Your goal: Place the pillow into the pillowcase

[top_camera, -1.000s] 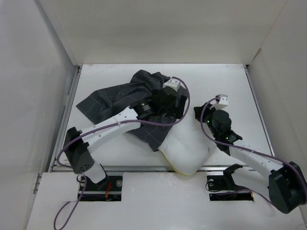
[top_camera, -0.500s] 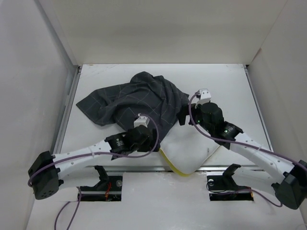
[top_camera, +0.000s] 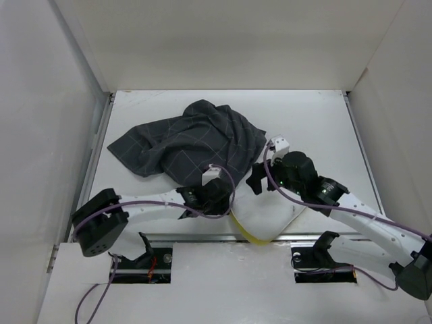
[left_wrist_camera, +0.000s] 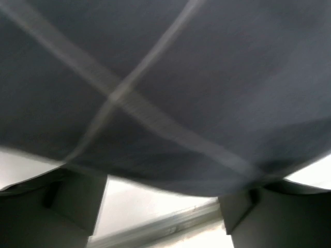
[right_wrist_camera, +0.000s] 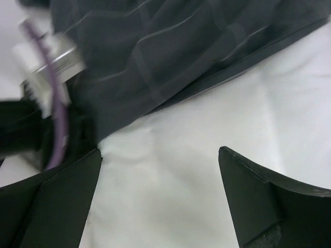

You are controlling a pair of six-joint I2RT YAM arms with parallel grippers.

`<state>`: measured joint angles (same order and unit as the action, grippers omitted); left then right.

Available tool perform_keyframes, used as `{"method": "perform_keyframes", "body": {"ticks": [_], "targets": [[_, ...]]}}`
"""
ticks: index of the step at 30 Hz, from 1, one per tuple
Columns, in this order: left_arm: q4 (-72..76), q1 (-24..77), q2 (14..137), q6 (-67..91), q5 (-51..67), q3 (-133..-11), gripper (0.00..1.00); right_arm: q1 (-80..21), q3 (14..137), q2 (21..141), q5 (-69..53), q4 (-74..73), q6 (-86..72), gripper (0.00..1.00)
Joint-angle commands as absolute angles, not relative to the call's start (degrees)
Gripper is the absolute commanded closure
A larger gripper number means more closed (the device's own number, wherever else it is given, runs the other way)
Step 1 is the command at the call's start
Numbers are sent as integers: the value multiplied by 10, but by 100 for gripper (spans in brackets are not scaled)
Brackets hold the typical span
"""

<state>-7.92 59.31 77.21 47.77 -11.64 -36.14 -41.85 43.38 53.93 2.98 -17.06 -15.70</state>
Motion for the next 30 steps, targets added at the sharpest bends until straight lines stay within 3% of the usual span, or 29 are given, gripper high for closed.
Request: {"method": "perform_keyframes", "body": {"ticks": [1, 2, 5, 16, 20, 25, 30], "targets": [[-91, 593, 827, 468, -204, -442, 36, -475, 474, 552, -12, -218, -131, 0], [-113, 588, 842, 475, -245, -456, 48, -490, 474, 563, 14, -229, -137, 0], [-162, 557, 871, 490, -293, -483, 57, -512, 480, 572, 91, -252, -151, 0], [-138, 481, 837, 414, -288, -517, 53, -548, 490, 708, 201, -173, -116, 0], [-131, 476, 842, 418, -282, -509, 53, -548, 526, 758, 196, -140, -73, 0], [-120, 475, 853, 424, -265, -489, 53, -548, 528, 780, 90, -81, -62, 0], [-112, 475, 870, 429, -251, -489, 63, -548, 513, 865, 97, -53, -81, 0]]}}
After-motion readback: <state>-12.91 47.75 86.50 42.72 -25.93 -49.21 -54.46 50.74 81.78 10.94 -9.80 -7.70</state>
